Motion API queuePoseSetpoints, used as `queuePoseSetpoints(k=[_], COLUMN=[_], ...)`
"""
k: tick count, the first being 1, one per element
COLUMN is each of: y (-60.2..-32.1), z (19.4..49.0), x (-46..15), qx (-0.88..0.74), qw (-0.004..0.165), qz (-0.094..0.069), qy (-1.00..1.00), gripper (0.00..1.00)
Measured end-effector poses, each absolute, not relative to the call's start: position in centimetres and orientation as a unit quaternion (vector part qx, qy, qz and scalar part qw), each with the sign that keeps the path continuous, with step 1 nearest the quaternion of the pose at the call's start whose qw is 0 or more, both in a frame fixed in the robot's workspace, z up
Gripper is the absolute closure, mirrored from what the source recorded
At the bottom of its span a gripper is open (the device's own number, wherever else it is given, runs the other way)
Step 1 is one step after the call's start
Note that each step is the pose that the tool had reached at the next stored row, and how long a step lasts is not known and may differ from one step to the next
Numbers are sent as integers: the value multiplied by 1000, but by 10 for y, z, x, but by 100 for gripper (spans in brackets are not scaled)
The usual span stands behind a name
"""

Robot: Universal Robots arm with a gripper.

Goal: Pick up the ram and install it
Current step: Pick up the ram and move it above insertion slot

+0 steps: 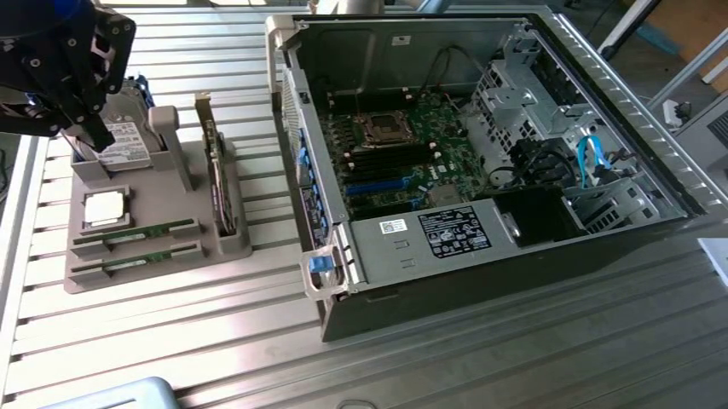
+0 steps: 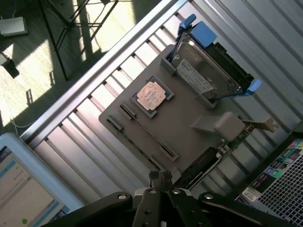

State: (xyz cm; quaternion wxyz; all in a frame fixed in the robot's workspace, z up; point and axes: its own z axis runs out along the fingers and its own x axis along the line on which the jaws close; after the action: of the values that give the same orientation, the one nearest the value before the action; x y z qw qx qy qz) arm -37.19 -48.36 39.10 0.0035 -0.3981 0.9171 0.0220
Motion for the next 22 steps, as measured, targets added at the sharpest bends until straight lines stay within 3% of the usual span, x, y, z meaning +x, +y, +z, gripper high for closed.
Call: queuePoseSetpoints(k=[22], y=[-484], z=[390], x=[-372], qx=[-555], qw=[-1], qz=[22], qy=[832], gripper=[90])
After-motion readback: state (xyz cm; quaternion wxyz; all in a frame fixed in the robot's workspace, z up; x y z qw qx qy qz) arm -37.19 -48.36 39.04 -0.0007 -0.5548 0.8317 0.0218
